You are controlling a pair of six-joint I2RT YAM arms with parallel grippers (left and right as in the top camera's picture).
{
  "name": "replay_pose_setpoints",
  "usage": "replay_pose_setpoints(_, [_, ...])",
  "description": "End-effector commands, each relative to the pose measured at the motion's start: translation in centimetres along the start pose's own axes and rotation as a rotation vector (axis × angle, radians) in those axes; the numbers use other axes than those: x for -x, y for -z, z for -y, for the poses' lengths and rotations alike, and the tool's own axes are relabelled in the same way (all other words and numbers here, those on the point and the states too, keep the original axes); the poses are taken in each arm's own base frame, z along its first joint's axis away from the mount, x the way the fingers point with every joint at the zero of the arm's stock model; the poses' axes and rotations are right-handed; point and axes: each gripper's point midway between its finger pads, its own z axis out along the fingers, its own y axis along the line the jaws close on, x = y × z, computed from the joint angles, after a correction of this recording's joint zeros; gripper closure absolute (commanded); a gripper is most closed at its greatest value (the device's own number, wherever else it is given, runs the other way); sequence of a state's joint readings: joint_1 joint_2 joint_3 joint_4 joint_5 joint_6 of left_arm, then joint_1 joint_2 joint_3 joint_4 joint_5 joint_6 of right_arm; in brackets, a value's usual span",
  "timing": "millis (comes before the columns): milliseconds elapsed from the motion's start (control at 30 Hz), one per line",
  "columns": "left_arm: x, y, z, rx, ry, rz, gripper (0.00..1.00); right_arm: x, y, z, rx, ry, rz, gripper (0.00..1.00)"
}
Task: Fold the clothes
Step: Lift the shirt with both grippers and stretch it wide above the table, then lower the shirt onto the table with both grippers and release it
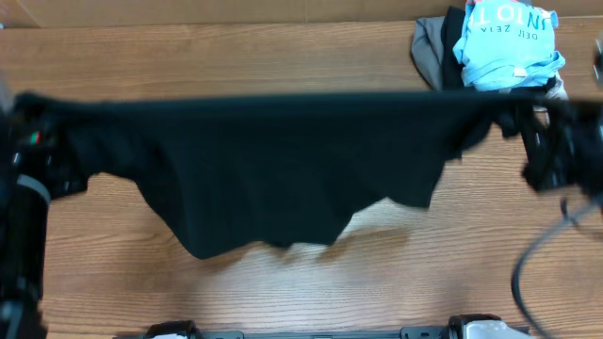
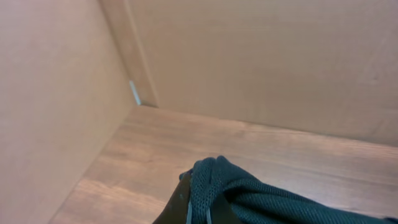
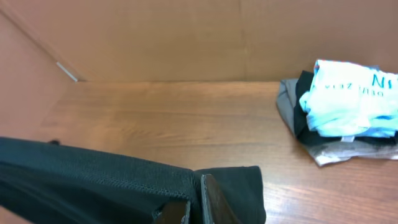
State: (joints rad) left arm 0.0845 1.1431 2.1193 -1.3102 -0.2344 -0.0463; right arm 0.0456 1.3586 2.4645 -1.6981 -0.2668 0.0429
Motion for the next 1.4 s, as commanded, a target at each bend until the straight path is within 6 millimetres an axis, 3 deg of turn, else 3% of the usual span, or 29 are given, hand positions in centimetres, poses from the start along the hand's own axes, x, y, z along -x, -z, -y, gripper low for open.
replay_pose_setpoints(0, [0.5,3.2,-6.0,0.313,0.033,0.059,0.96,-1.4,-0.5,3.7,-0.175,-0.041,-0.039,0.96])
replay_pose_setpoints(300, [-1.9,6.9,-9.5,0.499,0.066,0.025,0.96,-7.2,-3.9,2.3,-0.067,-0.051,-0.264,0.96])
replay_pose_setpoints(433, [-1.6,6.4,-9.5,0.503,0.07,0.027,0.96,-8.8,-6.4,1.4,-0.026,-0.026,-0.37,0.96])
replay_pose_setpoints(533, [-1.9,4.6,-8.9,0.491,0.061,-0.02,0.96,-10.0,-8.7,1.6,-0.026,-0.028,-0.452,0.96])
replay_pose_setpoints(700, [-4.7,-1.1,-6.7,0.434,0.015,-0.226,0.96,-11.8,-13.7,2.4,-0.035,-0.045,-0.576,0.96])
replay_pose_setpoints(900, [-8.5,-9.4,-4.1,0.395,-0.063,-0.485,0.96,-12.7,-20.2,4.0,-0.059,-0.054,-0.644,0.96])
replay_pose_setpoints(1167, [-13.6,-22.5,-0.4,0.326,-0.14,-0.672,0.96,-14.1,-30.1,8.1,-0.167,-0.031,-0.663,0.96])
replay_pose_setpoints(1367, [-17.8,-32.4,3.0,0.212,-0.185,-0.694,0.96,-13.3,-36.9,12.0,-0.255,-0.01,-0.55,0.96])
